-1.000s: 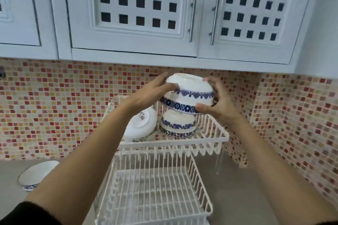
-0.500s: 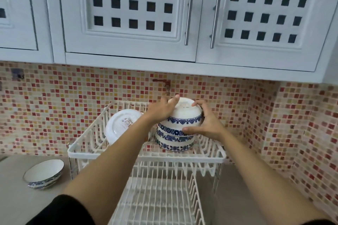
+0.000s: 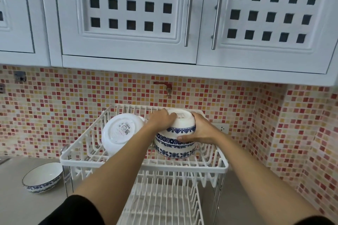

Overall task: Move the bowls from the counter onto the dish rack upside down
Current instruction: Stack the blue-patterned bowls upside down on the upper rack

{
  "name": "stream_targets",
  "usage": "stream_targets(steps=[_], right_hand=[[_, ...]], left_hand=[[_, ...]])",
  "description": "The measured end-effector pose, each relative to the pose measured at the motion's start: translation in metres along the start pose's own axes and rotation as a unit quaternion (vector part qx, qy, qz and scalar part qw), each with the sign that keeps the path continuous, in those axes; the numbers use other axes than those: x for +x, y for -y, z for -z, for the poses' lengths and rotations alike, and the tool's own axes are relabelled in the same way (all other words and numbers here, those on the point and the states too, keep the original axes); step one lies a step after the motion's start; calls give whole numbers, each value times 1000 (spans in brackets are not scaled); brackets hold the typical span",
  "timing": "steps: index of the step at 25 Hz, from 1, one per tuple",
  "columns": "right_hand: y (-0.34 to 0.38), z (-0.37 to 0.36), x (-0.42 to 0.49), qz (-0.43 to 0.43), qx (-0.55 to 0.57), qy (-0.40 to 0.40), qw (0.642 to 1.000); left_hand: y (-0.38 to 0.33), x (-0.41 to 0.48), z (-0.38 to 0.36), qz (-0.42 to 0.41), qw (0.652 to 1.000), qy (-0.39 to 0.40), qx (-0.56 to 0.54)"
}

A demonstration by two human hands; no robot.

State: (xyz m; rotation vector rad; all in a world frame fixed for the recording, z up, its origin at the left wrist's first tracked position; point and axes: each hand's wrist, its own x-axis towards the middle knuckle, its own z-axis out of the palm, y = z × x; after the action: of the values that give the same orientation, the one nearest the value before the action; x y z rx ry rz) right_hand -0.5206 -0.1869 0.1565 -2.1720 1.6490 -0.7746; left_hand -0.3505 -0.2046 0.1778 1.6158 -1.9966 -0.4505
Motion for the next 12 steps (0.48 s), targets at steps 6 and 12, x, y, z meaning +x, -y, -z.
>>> stream_targets(steps=[6,12], right_hand=[[-2,0,3,-16,-61,34,997],[-5,-5,5,-27,-95,85,991]], left_hand=[[5,2,-13,4,1000,-8,21],[9,1,-23,-4,999,-16,42]])
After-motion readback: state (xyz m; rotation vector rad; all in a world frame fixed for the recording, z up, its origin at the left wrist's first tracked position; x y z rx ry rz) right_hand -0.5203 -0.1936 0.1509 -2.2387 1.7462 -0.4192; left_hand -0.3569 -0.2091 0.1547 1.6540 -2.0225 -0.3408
